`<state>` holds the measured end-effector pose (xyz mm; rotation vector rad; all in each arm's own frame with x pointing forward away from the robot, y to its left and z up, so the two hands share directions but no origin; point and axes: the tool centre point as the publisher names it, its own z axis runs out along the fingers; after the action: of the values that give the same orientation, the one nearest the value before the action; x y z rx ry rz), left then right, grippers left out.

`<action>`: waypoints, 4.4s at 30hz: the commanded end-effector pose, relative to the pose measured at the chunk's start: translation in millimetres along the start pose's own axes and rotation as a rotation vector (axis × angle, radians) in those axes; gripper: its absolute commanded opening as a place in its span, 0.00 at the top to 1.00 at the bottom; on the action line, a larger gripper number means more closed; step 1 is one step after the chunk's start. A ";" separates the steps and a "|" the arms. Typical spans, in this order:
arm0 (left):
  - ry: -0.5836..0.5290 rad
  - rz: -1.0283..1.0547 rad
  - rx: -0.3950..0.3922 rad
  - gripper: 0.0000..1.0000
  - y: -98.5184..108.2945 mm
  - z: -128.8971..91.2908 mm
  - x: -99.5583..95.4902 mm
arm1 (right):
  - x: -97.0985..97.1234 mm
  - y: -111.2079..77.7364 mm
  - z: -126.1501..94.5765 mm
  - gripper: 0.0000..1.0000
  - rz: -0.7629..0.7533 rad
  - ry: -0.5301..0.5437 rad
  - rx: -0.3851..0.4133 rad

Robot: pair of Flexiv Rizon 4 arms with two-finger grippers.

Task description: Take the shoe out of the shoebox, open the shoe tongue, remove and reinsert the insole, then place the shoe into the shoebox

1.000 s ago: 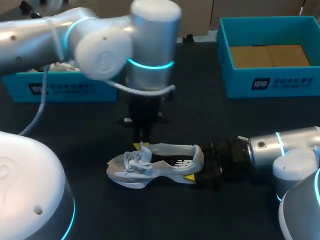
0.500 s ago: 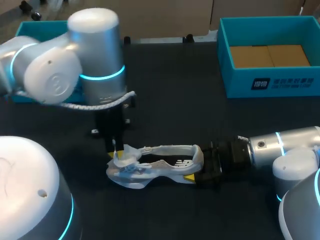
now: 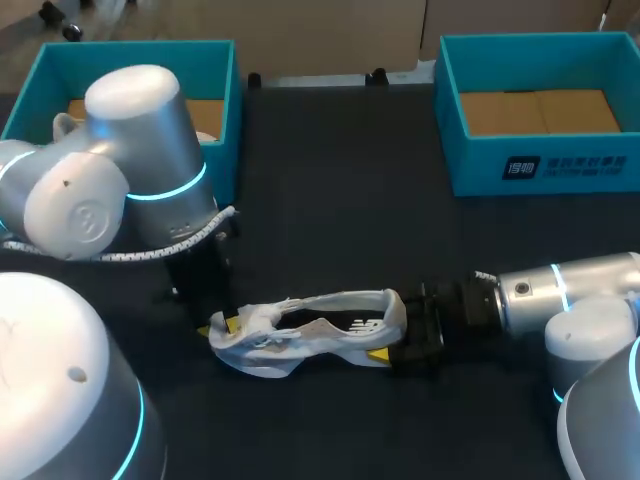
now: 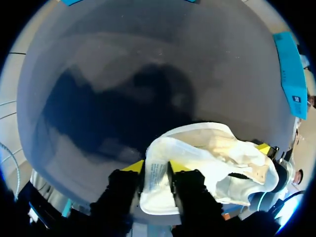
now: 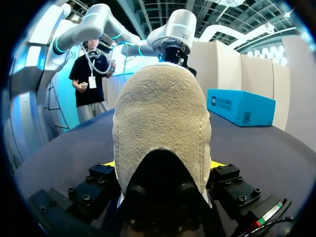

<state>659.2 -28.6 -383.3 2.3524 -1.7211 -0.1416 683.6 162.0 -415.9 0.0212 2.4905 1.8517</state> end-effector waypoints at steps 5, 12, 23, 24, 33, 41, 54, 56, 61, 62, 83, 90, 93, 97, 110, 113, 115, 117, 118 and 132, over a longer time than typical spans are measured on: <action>0.009 0.024 0.057 0.05 12.0 -31.7 -3.6 | 0.7 -0.8 -0.9 1.00 0.000 -0.001 0.004; 0.035 0.093 0.111 0.10 27.6 -66.6 10.6 | 0.7 -0.8 -0.9 1.00 0.000 -0.001 0.004; 0.030 0.262 0.132 0.02 42.5 -118.9 43.3 | 0.7 -0.8 -0.9 1.00 0.000 -0.001 0.004; 0.031 0.279 0.139 0.01 44.3 -124.1 46.5 | 0.7 -0.8 -0.9 1.00 0.000 -0.001 0.004; -0.010 0.553 0.163 0.65 64.4 -160.4 87.2 | 0.7 -0.8 -0.9 1.00 0.000 -0.001 0.004; -0.196 0.915 0.226 1.00 67.6 -164.9 114.1 | 0.7 -0.8 -0.9 1.00 0.000 -0.001 0.004; -0.382 1.212 0.238 1.00 66.5 -165.9 132.6 | 0.7 -0.8 -0.9 1.00 0.000 -0.001 0.004; -0.382 1.212 0.238 1.00 66.5 -165.9 132.6 | 0.7 -0.8 -0.9 1.00 0.000 -0.001 0.004; -0.382 1.212 0.238 1.00 66.5 -165.9 132.6 | 0.7 -0.8 -0.9 1.00 0.000 -0.001 0.004; -0.339 1.253 0.265 1.00 63.9 -166.3 133.2 | 0.7 -0.8 -0.9 1.00 0.000 -0.001 0.004; -0.121 1.822 0.151 1.00 66.8 -125.1 153.7 | 0.7 -0.8 -0.9 1.00 0.000 -0.001 0.004; -0.121 1.822 0.151 1.00 66.8 -125.1 153.7 | 0.7 -0.8 -0.9 1.00 0.000 -0.001 0.004; -0.121 1.822 0.151 1.00 66.8 -125.1 153.7 | 0.7 -0.8 -0.9 1.00 0.000 -0.001 0.004; -0.116 1.903 0.215 1.00 74.1 -103.0 159.7 | 0.7 -0.8 -0.9 1.00 0.000 -0.001 0.004; -0.180 1.950 0.208 1.00 77.1 -47.6 169.0 | 0.7 -0.8 -0.9 1.00 0.000 -0.001 0.004; -0.174 1.944 0.214 1.00 71.8 -43.9 171.3 | 0.7 -0.8 -0.9 1.00 0.000 -0.001 0.004; -0.171 1.946 0.219 1.00 68.1 -39.2 172.7 | 0.7 -0.8 -0.9 1.00 0.000 -0.001 0.004; -0.165 1.949 0.218 1.00 64.7 -34.7 173.3 | 0.7 -0.8 -0.9 1.00 0.000 -0.001 0.004; -0.161 1.952 0.215 1.00 63.0 -32.5 173.3 | 0.7 -0.8 -0.9 1.00 0.000 -0.001 0.004; -0.113 1.928 0.150 1.00 52.1 -28.3 174.9 | 0.7 -0.8 -0.9 1.00 0.000 -0.001 0.004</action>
<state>670.8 -204.7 -333.8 -0.0668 -3.0880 0.1991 683.4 161.0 -417.2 0.0221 2.4925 1.8502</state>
